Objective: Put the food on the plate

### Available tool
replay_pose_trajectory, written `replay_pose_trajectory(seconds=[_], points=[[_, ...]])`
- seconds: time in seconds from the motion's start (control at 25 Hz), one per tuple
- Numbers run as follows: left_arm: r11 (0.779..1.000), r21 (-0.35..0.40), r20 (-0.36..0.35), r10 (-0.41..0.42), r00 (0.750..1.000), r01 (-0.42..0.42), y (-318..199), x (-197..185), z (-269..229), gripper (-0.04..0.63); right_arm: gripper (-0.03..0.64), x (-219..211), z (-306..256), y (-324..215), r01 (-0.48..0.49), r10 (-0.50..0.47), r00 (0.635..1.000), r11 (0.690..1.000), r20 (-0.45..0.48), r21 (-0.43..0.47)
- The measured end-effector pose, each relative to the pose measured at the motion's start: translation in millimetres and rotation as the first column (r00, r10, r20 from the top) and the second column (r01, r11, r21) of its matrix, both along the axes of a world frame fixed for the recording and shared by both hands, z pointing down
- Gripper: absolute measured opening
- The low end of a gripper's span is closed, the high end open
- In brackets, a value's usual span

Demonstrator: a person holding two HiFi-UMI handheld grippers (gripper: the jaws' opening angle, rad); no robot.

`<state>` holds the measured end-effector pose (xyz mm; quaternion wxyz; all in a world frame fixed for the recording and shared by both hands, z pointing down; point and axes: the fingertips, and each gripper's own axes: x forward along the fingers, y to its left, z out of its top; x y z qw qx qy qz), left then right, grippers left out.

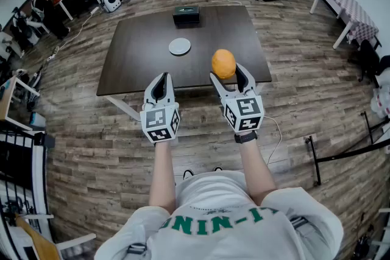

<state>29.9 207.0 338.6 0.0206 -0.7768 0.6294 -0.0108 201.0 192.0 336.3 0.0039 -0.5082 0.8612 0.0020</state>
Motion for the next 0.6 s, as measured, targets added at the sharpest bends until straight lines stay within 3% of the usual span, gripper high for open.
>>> replay_pose_trajectory(seconds=[0.32, 0.6], points=[[1.0, -0.019, -0.027, -0.003, 1.0, 0.003, -1, 35, 15, 0.015, 0.328, 32, 31, -10, 0.044, -0.039, 0.997, 0.996, 0.061, -0.079], [0.998, -0.049, -0.016, -0.039, 0.999, 0.038, -34, 21, 34, 0.015, 0.328, 6, 51, -46, 0.112, -0.101, 0.991, 0.985, 0.088, -0.132]])
